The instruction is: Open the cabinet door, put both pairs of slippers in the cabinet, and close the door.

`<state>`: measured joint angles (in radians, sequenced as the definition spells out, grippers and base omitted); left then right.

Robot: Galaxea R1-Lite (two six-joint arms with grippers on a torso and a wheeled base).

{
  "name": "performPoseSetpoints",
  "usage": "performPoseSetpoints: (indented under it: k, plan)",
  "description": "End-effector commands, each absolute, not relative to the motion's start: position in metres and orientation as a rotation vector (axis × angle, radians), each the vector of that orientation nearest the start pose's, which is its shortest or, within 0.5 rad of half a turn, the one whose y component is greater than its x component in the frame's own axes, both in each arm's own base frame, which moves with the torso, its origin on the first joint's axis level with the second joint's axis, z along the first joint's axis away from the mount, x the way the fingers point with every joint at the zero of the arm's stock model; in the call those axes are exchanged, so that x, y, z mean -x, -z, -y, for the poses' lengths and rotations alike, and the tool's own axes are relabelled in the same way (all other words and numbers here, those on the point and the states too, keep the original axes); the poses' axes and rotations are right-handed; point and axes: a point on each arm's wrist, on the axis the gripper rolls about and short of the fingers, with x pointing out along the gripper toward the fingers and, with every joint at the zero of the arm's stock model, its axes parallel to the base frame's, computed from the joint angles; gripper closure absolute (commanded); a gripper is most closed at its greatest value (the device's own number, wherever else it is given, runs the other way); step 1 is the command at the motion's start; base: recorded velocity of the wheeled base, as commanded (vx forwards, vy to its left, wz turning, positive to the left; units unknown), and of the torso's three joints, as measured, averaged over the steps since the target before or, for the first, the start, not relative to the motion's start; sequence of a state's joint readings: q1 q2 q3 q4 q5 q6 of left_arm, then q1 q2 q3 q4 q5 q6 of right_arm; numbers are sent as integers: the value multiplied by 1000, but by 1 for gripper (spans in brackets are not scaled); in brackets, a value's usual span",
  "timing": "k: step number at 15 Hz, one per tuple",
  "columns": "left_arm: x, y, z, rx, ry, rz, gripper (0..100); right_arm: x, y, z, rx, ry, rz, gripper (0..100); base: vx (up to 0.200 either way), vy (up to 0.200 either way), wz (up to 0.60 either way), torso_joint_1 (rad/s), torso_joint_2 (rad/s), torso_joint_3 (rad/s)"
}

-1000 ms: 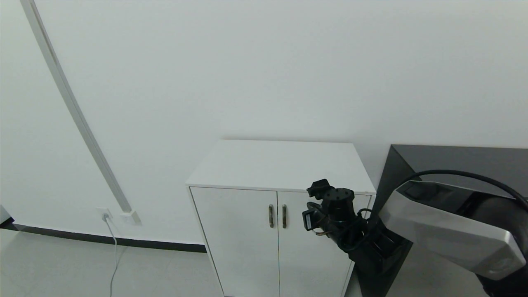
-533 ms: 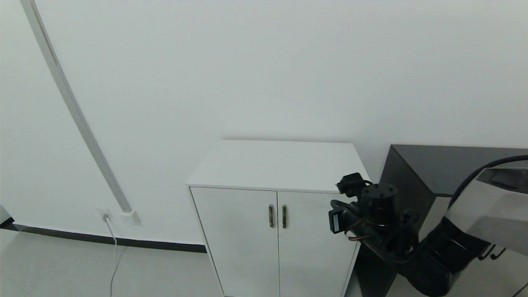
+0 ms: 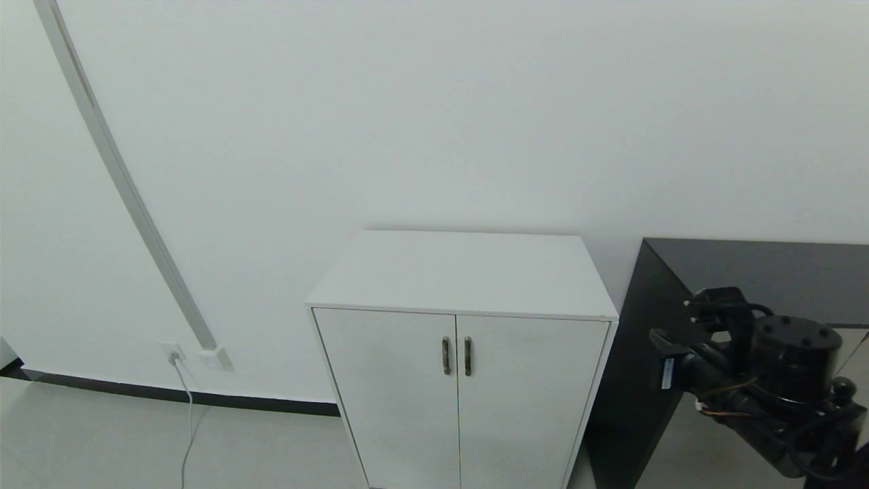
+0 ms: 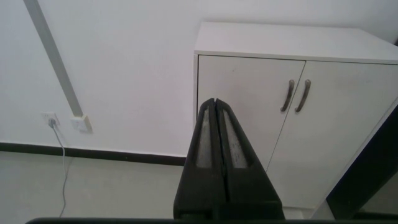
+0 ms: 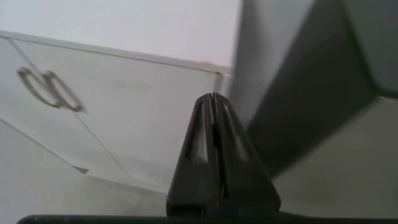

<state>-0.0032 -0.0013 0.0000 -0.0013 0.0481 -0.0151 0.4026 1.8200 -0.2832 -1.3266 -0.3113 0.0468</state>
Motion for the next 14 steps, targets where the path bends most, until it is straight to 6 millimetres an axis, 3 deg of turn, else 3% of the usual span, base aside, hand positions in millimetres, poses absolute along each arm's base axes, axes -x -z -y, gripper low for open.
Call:
performPoseSetpoints:
  k: [1,5,14]
  plan:
    - [23,-76,-1,15,-44,2,100,-214,-110,-65,9,-11,-169,100,0,0,0,0,0,0]
    - [23,-76,-1,15,-44,2,100,-186,-113,-33,-2,88,-166,100,0,0,0,0,0,0]
    - [23,-76,-1,15,-43,2,100,-126,-132,-21,-2,37,-113,100,0,0,0,0,0,0]
